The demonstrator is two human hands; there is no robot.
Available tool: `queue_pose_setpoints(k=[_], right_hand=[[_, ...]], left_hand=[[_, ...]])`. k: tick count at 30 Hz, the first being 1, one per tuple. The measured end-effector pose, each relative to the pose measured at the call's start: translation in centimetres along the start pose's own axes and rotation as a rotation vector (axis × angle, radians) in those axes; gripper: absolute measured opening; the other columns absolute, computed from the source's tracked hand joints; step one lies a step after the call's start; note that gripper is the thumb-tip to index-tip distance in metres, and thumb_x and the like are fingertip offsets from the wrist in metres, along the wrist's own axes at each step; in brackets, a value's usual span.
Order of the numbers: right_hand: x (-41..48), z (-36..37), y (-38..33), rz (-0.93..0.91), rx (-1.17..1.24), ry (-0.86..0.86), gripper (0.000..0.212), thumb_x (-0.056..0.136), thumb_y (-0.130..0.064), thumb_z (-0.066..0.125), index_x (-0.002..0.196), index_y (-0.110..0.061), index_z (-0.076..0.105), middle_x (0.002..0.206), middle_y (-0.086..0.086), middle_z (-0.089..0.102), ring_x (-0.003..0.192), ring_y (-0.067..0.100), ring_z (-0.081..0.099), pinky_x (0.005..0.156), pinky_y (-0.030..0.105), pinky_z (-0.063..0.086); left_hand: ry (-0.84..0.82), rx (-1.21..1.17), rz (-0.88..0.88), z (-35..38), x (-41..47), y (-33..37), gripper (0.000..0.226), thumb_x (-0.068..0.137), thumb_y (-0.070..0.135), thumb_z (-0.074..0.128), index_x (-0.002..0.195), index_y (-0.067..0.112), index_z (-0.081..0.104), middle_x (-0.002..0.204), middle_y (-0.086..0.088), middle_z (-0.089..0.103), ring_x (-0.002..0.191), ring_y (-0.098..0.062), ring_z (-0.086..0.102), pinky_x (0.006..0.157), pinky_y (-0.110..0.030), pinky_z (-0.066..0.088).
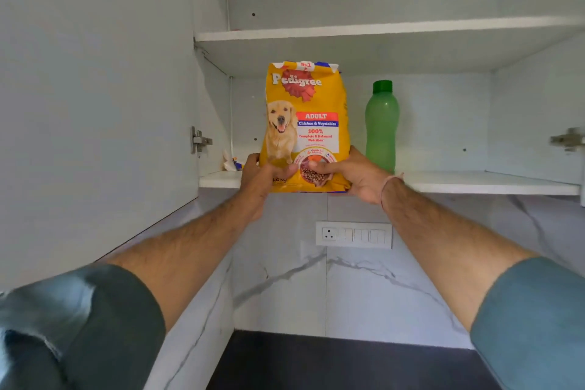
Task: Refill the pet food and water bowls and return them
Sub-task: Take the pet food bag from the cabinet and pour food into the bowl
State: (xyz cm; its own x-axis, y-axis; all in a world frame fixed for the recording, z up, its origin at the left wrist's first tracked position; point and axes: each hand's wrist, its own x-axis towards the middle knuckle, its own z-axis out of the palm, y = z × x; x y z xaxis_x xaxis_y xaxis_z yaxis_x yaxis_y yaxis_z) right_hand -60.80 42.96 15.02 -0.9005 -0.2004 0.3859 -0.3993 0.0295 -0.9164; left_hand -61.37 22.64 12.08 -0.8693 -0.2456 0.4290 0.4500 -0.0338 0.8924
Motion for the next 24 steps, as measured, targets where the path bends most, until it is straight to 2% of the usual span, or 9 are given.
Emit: queue_pose_setpoints(k=[5,9,12,13,15,17,20,22,24], right_hand=[[-5.9,3.3,2.1,-0.048,0.049,0.144,0.1,0.049,-0.022,0.102,0.136,-0.008,0.054,0.123,0.01,0.073,0.112,0.028,0.071,0.095,0.053,0.059],[-10.2,5.9,6.1,-0.092,0.081,0.265,0.104,0.036,-0.036,0.103,0.127,-0.015,0.058,0.115,0.002,0.076,0.105,0.023,0.074,0.09,0.05,0.061],[-13.5,8.1,10.0,-0.071,0.092,0.373,0.093,0.035,-0.046,0.101,0.114,-0.029,0.055,0.111,-0.005,0.076,0.101,0.016,0.074,0.087,0.048,0.063],[-14.6,8.9,11.1,-0.055,0.081,0.415,0.087,0.036,-0.05,0.099,0.108,-0.033,0.052,0.109,-0.009,0.075,0.099,0.013,0.074,0.085,0.046,0.063],[-16.9,10.5,13.2,-0.032,0.04,0.488,0.08,0.042,-0.055,0.097,0.102,-0.035,0.048,0.105,-0.013,0.073,0.094,0.008,0.073,0.082,0.042,0.064],[-19.0,12.2,15.2,-0.024,0.018,0.544,0.076,0.049,-0.055,0.097,0.101,-0.034,0.046,0.105,-0.012,0.071,0.094,0.009,0.072,0.077,0.036,0.064],[-21.6,14.2,17.9,0.024,-0.019,0.588,0.076,0.057,-0.051,0.097,0.106,-0.028,0.044,0.111,-0.001,0.066,0.101,0.019,0.069,0.08,0.043,0.062],[-22.9,14.9,19.6,0.058,-0.055,0.547,0.079,0.06,-0.044,0.098,0.113,-0.022,0.043,0.118,0.005,0.061,0.109,0.025,0.065,0.086,0.048,0.06],[-23.9,14.6,21.0,0.074,-0.077,0.464,0.082,0.058,-0.044,0.096,0.117,-0.022,0.043,0.123,0.006,0.057,0.113,0.024,0.063,0.089,0.046,0.059]], left_hand=[[-0.007,-0.118,-0.007,-2.5,-5.9,-1.9,0.097,0.043,0.028,0.1,0.129,0.016,0.057,0.113,0.003,0.075,0.103,-0.021,0.073,0.089,-0.044,0.06],[0.104,-0.182,-0.017,-3.7,-10.5,-5.7,0.117,0.046,0.034,0.102,0.146,0.017,0.043,0.137,-0.006,0.065,0.112,-0.019,0.068,0.083,-0.024,0.057],[0.266,-0.323,-0.205,-3.2,-14.1,-9.1,0.134,0.045,0.043,0.097,0.154,0.024,0.021,0.148,-0.013,0.05,0.128,-0.027,0.056,0.109,-0.045,0.047],[0.289,-0.394,-0.303,-2.9,-15.3,-10.1,0.137,0.043,0.048,0.095,0.154,0.026,0.019,0.146,-0.013,0.051,0.129,-0.03,0.055,0.11,-0.053,0.045],[0.186,-0.554,-0.458,-2.3,-17.7,-11.7,0.132,0.046,0.063,0.091,0.154,0.022,0.025,0.141,-0.011,0.058,0.126,-0.036,0.06,0.105,-0.059,0.048],[0.013,-0.711,-0.494,-2.0,-19.8,-12.9,0.109,0.065,0.075,0.076,0.151,0.018,0.042,0.137,-0.011,0.065,0.122,-0.036,0.065,0.106,-0.058,0.048],[-0.058,-0.849,-0.516,-2.3,-21.7,-14.9,0.077,0.09,0.072,0.052,0.141,0.016,0.058,0.133,-0.015,0.068,0.122,-0.036,0.065,0.105,-0.053,0.05],[-0.074,-0.896,-0.561,-2.8,-22.4,-16.8,0.076,0.092,0.071,0.049,0.14,0.014,0.059,0.133,-0.017,0.068,0.118,-0.036,0.067,0.096,-0.05,0.056],[-0.063,-0.951,-0.611,-3.4,-22.8,-18.9,0.08,0.091,0.072,0.052,0.143,0.012,0.057,0.137,-0.019,0.064,0.123,-0.038,0.062,0.101,-0.053,0.052]])
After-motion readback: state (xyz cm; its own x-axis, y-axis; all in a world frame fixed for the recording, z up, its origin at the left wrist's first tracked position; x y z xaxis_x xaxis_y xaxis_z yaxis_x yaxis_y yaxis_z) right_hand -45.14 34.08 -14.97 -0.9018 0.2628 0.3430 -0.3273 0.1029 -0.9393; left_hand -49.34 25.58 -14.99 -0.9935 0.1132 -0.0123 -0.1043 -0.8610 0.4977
